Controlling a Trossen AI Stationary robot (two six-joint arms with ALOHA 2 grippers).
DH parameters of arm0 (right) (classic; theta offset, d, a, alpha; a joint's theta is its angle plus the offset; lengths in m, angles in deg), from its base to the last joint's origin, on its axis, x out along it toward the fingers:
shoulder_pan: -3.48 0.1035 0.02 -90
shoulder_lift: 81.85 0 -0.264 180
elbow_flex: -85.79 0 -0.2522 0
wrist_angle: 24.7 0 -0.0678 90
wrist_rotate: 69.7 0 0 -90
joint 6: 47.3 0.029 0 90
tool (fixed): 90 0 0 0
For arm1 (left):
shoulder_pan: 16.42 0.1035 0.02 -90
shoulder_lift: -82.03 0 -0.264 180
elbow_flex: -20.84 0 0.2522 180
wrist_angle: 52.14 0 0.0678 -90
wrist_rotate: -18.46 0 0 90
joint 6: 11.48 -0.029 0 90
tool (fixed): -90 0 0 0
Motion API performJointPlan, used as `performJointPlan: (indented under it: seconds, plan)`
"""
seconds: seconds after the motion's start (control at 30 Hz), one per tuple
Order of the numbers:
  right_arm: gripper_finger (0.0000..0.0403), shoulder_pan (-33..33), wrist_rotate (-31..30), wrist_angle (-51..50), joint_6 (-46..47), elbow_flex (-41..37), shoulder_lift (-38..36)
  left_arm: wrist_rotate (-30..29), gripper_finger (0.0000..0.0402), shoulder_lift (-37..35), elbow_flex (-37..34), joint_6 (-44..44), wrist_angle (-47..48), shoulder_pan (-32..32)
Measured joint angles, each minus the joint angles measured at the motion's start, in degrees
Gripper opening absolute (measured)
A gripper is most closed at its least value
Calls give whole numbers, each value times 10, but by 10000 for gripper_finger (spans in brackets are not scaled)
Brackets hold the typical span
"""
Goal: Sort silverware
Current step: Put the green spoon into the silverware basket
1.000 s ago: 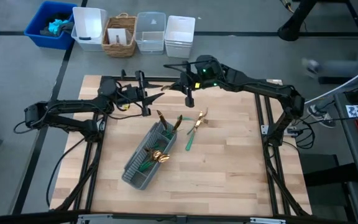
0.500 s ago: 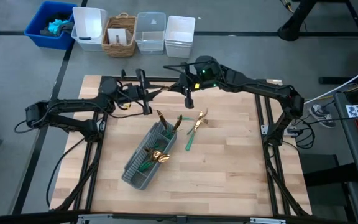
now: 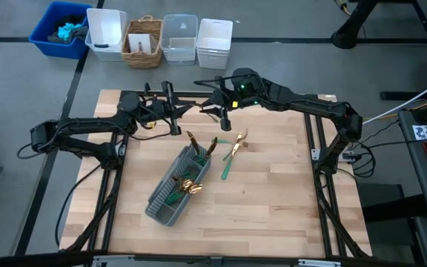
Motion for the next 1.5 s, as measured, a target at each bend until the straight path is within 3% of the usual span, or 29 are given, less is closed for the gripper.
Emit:
performJointPlan:
  seconds: [0.17,0.3,0.43,0.63,0.93,1.13,1.5]
  plan:
    - [133,0,-8,-16,0,0,-9,1,1,-21,0,10,11,-1]
    - [145,-1,-77,-52,-3,0,-40,6,1,-61,0,28,32,-1]
    - [146,-2,-151,-106,-26,0,-80,6,1,-123,-1,39,115,-5]
    - [147,-2,-211,-199,-31,0,-121,5,0,-237,-1,41,257,-45]
    - [147,-22,-222,-338,-25,-8,-125,17,0,-360,-1,125,353,-143]
    - [147,-31,-214,-342,-21,-20,-123,56,0,-352,-1,189,417,-219]
    - [147,-32,-214,-348,2,-22,-123,56,0,-233,-9,104,426,-334]
